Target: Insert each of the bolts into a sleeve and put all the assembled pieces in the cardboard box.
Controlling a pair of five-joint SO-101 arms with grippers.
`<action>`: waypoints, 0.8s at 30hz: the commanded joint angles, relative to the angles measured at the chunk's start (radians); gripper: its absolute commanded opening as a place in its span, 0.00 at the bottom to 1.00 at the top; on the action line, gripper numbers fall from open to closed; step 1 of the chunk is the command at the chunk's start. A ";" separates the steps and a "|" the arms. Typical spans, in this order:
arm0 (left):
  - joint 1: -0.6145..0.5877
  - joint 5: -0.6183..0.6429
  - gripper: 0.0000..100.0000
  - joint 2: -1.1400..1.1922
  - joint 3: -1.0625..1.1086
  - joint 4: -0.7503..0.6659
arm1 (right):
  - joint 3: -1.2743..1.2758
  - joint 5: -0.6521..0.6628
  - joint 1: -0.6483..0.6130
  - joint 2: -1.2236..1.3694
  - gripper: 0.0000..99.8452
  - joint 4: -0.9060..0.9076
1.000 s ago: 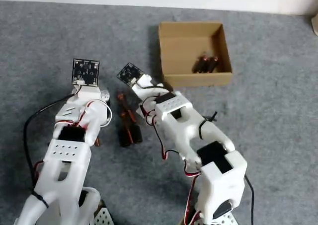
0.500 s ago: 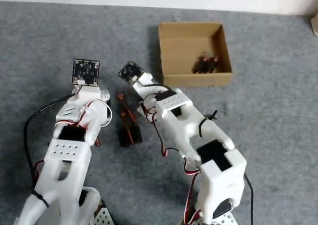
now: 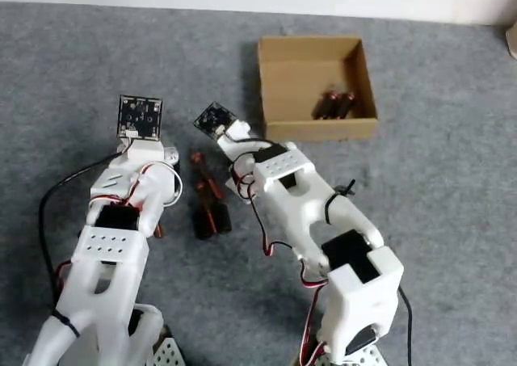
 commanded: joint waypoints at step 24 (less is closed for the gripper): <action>-0.002 0.000 0.01 -0.005 -0.012 -0.028 | -0.268 -0.443 -0.024 0.194 0.29 -0.022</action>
